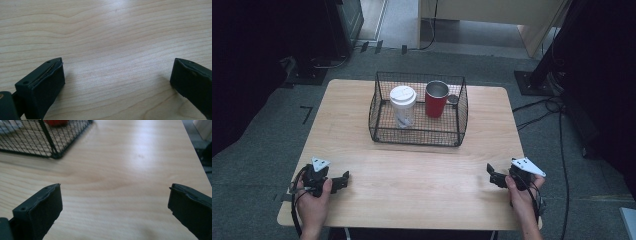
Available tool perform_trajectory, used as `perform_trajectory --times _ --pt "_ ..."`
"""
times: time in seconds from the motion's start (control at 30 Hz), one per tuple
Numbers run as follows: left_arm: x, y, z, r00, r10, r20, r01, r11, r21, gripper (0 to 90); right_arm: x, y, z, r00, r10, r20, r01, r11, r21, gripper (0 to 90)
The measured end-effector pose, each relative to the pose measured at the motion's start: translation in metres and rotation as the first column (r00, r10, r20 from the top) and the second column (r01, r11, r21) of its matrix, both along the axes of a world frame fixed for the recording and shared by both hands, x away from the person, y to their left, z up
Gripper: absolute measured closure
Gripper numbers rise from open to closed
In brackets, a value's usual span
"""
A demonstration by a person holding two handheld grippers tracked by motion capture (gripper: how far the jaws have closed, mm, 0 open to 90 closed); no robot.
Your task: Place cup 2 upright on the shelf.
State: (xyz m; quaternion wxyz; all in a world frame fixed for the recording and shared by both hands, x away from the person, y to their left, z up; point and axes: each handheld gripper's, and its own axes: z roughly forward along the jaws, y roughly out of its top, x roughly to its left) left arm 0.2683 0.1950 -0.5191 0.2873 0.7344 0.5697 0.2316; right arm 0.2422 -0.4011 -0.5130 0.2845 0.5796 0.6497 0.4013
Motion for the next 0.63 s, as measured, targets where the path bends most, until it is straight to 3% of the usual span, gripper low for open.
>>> perform_trajectory --times 0.13,0.23,0.37,0.4,0.63 --pt "0.0 0.0 0.0 1.0 0.0 0.0 0.0 1.0 0.0 0.0 -0.004 -0.006 -0.009 0.9954 -0.034 -0.09 0.032 0.9992 -0.024 0.0" --pt "0.0 0.0 0.0 1.0 0.0 0.0 0.0 1.0 0.0 0.0 -0.007 -0.009 -0.01 0.9924 -0.052 -0.112 0.048 0.9981 -0.038 0.0" --pt "0.0 0.0 0.0 1.0 0.001 0.001 -0.001 1.0 -0.001 0.0 -0.01 -0.011 -0.013 0.9746 -0.116 -0.191 0.096 0.9889 -0.114 0.0" --pt "0.0 0.0 0.0 1.0 0.001 0.001 -0.001 1.0 -0.001 0.0 -0.011 -0.012 -0.014 0.971 -0.113 -0.21 0.091 0.9893 -0.114 0.0" --pt "0.0 -0.001 0.0 0.9999 0.017 -0.001 -0.017 0.9999 0.0 0.0 -0.016 -0.013 -0.014 0.973 -0.076 -0.218 0.055 0.9932 -0.103 0.0"
